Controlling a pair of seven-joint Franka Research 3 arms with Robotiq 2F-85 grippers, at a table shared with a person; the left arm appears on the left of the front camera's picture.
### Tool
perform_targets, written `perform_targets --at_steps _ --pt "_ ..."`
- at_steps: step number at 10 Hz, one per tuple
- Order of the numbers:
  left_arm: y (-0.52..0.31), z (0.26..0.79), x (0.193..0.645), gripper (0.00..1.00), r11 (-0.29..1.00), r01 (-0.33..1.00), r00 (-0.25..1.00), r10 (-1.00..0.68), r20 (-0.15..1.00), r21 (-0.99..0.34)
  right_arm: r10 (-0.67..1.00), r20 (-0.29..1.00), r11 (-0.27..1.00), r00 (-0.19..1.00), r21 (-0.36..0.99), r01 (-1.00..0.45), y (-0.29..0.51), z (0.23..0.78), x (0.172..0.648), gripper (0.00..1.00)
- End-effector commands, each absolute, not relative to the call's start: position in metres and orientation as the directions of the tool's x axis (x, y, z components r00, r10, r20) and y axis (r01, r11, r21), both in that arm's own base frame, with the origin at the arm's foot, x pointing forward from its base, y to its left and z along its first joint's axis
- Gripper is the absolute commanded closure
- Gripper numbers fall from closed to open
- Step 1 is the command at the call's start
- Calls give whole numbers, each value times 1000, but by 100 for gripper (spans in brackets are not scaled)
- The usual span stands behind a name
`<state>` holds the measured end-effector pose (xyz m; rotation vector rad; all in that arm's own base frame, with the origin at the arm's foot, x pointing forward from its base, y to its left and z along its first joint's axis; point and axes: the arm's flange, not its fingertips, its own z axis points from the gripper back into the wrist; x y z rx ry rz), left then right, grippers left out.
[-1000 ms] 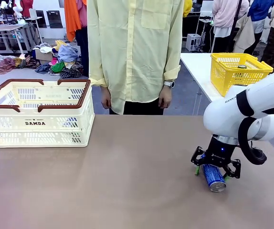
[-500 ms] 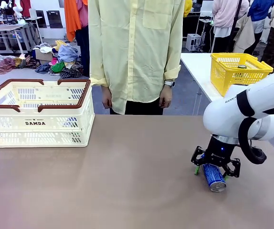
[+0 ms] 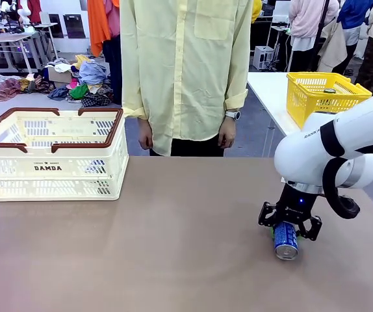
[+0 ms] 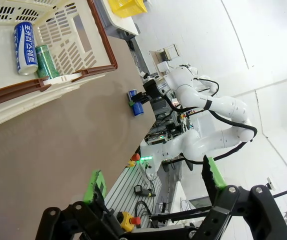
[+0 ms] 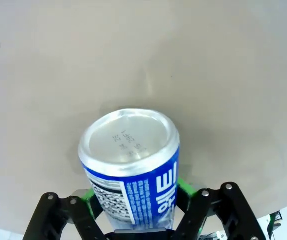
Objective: Place the drinks into the Shopping basket.
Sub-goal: Pick up one drink and place it into the Shopping basket.
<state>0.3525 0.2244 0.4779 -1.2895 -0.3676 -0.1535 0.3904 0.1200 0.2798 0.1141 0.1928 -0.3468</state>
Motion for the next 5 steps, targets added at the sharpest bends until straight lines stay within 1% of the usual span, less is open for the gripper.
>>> perform_targets --at_steps 1,5 --pt "222 479 351 0 280 310 932 99 348 -909 -292 -226 949 929 52 311 119 275 391 100" --pt "222 479 351 0 280 310 932 99 348 -909 -286 -236 949 929 63 309 120 280 389 100"
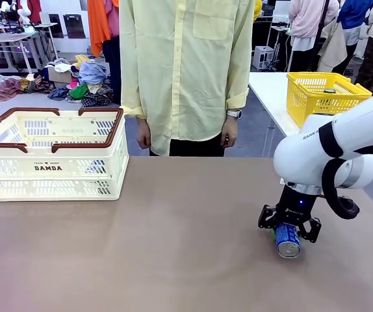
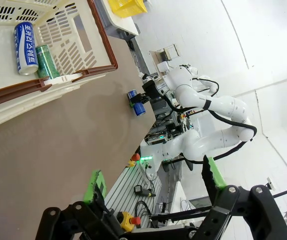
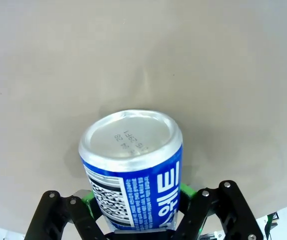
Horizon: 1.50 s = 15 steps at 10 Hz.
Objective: Place the drinks into the Shopping basket.
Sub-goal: Pick up one drink and place it into the Shopping basket.
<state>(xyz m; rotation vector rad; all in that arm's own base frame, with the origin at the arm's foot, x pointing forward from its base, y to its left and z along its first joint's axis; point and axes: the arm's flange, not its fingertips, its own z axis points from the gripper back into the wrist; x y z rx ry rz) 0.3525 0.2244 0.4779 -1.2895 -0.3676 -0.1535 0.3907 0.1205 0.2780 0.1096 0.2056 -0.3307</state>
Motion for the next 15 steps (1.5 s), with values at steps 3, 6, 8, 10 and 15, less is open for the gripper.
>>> perform_targets --at_steps 3,6,8,10,15 --pt "222 479 351 0 280 310 932 99 348 -909 -235 -216 965 948 65 254 121 346 396 100" --pt "222 479 351 0 280 310 932 99 348 -909 -108 -207 988 972 87 128 174 434 404 100" --pt "222 479 351 0 280 310 932 99 348 -909 4 -193 989 981 145 25 254 440 419 100" --pt "222 479 351 0 280 310 932 99 348 -909 -19 -137 978 990 202 47 343 415 430 100" --pt "222 479 351 0 280 310 932 99 348 -909 34 -76 962 997 274 -12 447 316 402 100"
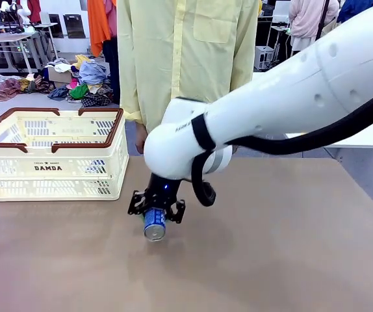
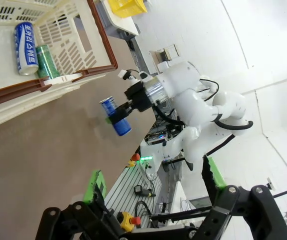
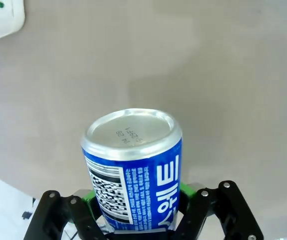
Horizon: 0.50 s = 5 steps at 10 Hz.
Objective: Place the drinks into the Shopping basket.
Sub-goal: Pick up one drink and place it into the Shopping basket.
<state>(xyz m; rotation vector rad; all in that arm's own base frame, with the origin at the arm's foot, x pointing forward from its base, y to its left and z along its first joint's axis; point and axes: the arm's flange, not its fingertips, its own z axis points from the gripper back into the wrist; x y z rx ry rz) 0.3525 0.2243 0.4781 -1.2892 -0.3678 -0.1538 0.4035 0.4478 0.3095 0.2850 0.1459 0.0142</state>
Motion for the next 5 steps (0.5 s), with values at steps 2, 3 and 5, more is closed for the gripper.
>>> perform_targets --at_steps 2,3,5 --pt "222 479 351 0 280 310 932 99 348 -909 35 -141 960 989 281 7 448 310 403 100" --pt "222 479 351 0 280 310 932 99 348 -909 35 -141 960 989 281 7 448 310 403 100" --pt "222 479 351 0 280 310 932 99 348 -909 35 -141 960 989 281 7 448 310 403 100"
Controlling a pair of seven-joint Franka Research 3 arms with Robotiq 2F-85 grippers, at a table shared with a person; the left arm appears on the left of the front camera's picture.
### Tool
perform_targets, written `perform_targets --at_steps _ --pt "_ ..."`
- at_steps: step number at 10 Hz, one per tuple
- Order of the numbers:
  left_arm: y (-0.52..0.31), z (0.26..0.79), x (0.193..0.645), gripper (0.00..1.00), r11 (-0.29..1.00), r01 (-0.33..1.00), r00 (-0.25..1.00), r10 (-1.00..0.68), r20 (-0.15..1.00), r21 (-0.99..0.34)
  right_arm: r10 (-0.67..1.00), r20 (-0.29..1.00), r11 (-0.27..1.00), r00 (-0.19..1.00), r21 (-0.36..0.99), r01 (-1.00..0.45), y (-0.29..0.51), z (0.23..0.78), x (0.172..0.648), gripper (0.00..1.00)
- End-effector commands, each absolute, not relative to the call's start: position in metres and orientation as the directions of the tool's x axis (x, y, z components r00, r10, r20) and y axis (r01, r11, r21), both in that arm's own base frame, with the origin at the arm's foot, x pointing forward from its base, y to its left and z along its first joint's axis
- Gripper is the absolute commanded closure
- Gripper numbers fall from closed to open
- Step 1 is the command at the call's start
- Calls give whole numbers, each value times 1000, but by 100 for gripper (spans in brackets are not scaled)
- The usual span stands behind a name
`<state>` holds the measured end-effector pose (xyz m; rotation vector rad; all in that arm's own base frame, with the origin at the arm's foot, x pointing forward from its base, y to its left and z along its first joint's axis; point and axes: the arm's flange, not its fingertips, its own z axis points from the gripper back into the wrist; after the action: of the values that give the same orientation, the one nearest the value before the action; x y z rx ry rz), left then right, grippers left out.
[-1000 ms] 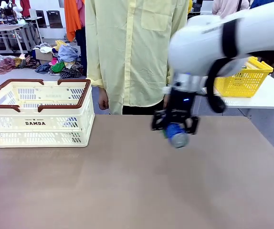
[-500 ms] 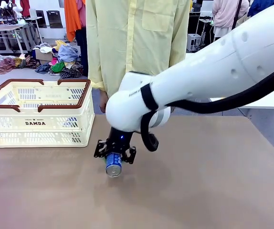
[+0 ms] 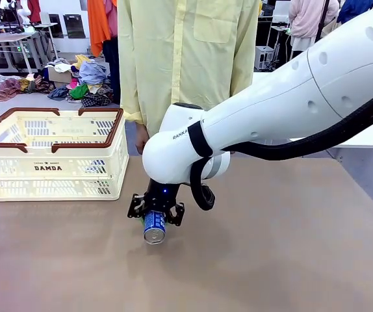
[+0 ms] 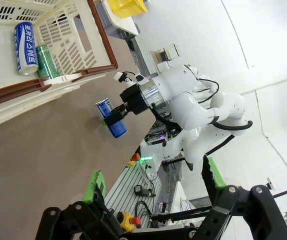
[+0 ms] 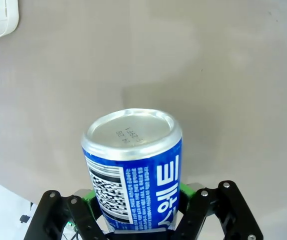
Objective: Place the drinks into the Shopping basket.
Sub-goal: Pick up one drink and place it into the Shopping basket.
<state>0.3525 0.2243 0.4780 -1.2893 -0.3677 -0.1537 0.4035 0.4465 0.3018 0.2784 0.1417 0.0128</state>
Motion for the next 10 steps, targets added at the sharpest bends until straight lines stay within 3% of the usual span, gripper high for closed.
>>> perform_targets --at_steps 1,7,8,9,10 --pt "222 479 351 0 280 310 932 99 348 -909 35 -141 960 989 281 7 448 310 403 100" --pt "222 479 351 0 280 310 932 99 348 -909 -29 -103 953 994 298 58 441 283 409 100" --pt "222 479 351 0 280 310 932 99 348 -909 -15 -103 951 995 307 46 442 281 409 54" --pt "222 479 351 0 280 310 932 99 348 -909 -9 -102 951 995 308 40 442 280 410 0" --pt "222 479 351 0 280 310 932 99 348 -909 -11 -98 950 995 310 41 442 280 409 0"
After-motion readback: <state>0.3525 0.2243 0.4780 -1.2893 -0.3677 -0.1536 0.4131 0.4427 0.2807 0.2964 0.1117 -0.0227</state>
